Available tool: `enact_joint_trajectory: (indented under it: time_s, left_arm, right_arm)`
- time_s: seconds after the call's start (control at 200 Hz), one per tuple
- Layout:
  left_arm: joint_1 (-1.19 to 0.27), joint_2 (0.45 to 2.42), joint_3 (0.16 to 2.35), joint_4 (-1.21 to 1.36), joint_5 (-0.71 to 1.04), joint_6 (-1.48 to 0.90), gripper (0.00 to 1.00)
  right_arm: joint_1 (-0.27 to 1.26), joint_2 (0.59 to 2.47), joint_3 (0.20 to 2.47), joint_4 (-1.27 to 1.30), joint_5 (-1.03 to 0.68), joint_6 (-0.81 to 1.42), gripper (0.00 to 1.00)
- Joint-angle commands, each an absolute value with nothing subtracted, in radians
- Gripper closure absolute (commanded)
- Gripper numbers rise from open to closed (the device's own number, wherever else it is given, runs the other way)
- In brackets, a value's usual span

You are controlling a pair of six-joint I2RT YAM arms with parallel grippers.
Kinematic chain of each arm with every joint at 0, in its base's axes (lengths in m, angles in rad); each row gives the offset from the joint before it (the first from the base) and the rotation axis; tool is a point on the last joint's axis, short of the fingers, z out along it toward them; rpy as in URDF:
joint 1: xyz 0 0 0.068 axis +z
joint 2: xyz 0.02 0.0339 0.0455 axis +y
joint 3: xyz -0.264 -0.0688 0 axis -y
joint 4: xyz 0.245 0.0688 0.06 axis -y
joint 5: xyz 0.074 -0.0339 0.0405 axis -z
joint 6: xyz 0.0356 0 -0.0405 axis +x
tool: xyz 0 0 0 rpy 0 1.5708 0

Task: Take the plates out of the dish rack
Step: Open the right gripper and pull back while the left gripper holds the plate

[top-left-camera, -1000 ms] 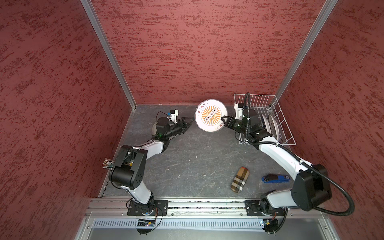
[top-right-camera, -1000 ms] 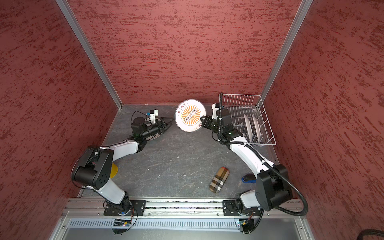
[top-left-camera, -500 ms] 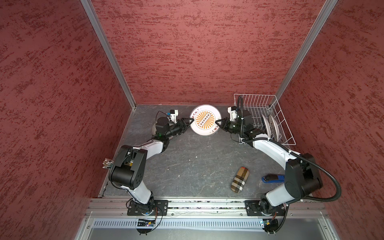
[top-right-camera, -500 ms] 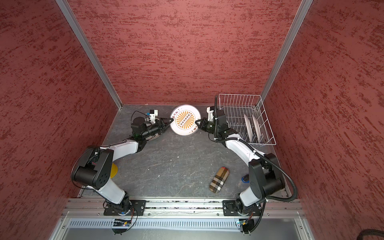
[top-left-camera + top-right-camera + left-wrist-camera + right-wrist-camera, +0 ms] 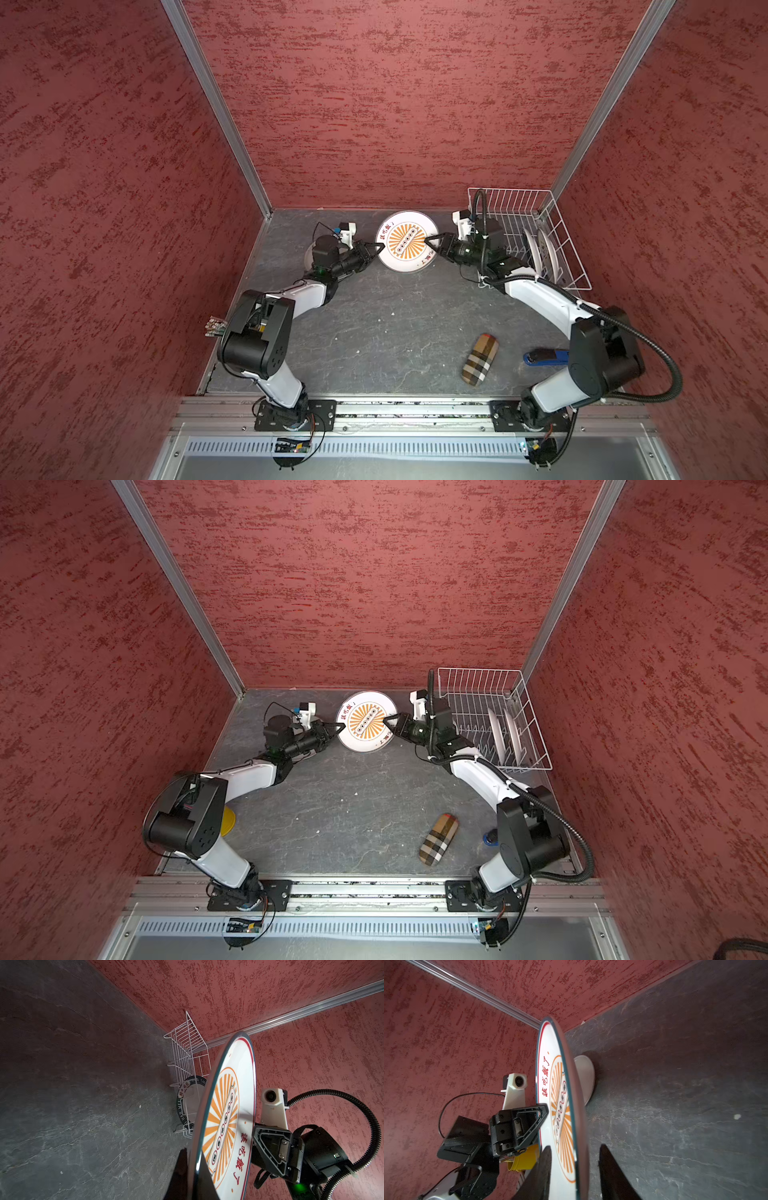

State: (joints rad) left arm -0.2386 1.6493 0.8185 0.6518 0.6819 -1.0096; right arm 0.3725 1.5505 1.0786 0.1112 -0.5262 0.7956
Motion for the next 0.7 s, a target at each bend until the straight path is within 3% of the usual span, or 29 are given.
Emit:
enact_joint_trajectory:
  time_s: [0.0, 0.175, 0.691]
  left_arm:
    - [-0.228, 1.625, 0.810, 0.691, 0.687, -1.020, 1.00]
    - [-0.207, 1.605, 0.786, 0.662, 0.649, -1.015, 1.00]
    - [-0.198, 1.661, 0.831, 0.366, 0.485, -0.854, 1.00]
  right_arm:
    - [0.378, 1.557, 1.113, 0.136, -0.544, 0.789, 0.36]
    - [0.377, 1.522, 1.115, 0.071, -0.461, 0.751, 0.02]
    - [0.376, 1.299, 1.081, -0.042, -0.253, 0.621, 0.01]
